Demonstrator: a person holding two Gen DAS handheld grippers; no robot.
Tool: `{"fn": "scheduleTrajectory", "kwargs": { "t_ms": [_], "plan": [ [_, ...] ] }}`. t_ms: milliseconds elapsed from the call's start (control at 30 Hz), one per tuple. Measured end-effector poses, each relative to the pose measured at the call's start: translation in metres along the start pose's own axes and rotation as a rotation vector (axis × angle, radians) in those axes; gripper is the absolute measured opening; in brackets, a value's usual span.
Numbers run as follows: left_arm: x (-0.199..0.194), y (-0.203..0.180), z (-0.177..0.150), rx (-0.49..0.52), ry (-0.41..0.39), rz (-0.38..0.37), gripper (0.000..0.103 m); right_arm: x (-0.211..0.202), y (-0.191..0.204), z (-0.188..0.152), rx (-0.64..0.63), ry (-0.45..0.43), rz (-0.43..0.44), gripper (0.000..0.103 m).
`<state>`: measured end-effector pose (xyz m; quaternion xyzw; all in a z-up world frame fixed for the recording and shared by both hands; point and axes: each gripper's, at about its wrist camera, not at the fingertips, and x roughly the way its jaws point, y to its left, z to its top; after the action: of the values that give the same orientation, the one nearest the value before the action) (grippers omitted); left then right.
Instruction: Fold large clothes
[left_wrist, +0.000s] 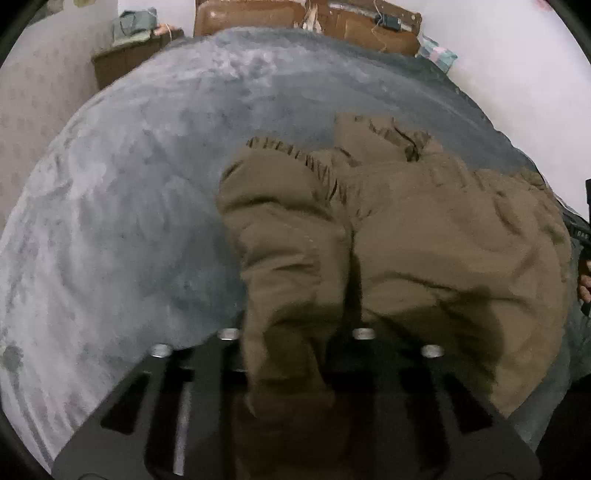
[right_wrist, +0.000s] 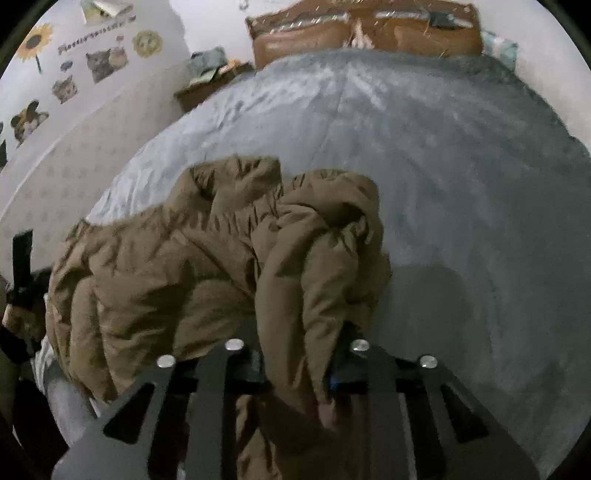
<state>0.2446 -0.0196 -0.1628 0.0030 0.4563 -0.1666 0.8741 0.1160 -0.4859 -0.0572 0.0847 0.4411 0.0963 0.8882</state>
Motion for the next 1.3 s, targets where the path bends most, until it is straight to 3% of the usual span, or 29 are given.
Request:
{"fn": "scheduleTrajectory", "kwargs": {
  "t_ms": [100,233,300,400,567,733,833,900,967,1000,1067,1200,1300],
  "plan": [
    [-0.028,0.002,0.008,-0.006,-0.103,0.038,0.007,-0.027,0.01,0.01,-0.035,-0.109,-0.044,0.014],
    [-0.099,0.005,0.028,-0.043,-0.417,0.061,0.008,-0.079,0.028,0.029,-0.075,-0.312,-0.107,0.014],
    [-0.117,0.005,0.036,-0.069,-0.505,0.081,0.008,-0.097,0.038,0.038,-0.09,-0.399,-0.143,0.014],
    [-0.129,0.012,0.067,-0.157,-0.543,0.068,0.009,-0.107,0.043,0.058,-0.089,-0.477,-0.186,0.014],
    [-0.087,0.012,0.115,-0.16,-0.479,0.177,0.012,-0.068,0.035,0.108,-0.062,-0.466,-0.255,0.015],
    [0.004,0.029,0.132,-0.219,-0.314,0.314,0.017,0.005,0.027,0.128,-0.078,-0.373,-0.35,0.022],
    [0.07,0.039,0.118,-0.198,-0.188,0.394,0.025,0.061,0.009,0.123,-0.046,-0.25,-0.374,0.025],
    [0.098,0.043,0.109,-0.191,-0.13,0.415,0.043,0.092,0.003,0.11,-0.058,-0.176,-0.412,0.03],
    [0.116,0.052,0.094,-0.212,-0.107,0.443,0.056,0.115,0.0,0.096,-0.064,-0.114,-0.445,0.058],
    [0.118,0.055,0.089,-0.226,-0.114,0.446,0.062,0.125,-0.004,0.089,-0.051,-0.076,-0.461,0.064],
    [0.119,0.056,0.092,-0.236,-0.103,0.447,0.07,0.12,-0.013,0.085,-0.007,-0.076,-0.472,0.08],
    [0.087,0.055,0.101,-0.252,-0.111,0.44,0.087,0.075,-0.02,0.088,0.037,-0.12,-0.468,0.085],
    [0.044,0.055,0.099,-0.284,-0.177,0.444,0.092,0.015,-0.014,0.096,0.052,-0.229,-0.474,0.094]
  ]
}}
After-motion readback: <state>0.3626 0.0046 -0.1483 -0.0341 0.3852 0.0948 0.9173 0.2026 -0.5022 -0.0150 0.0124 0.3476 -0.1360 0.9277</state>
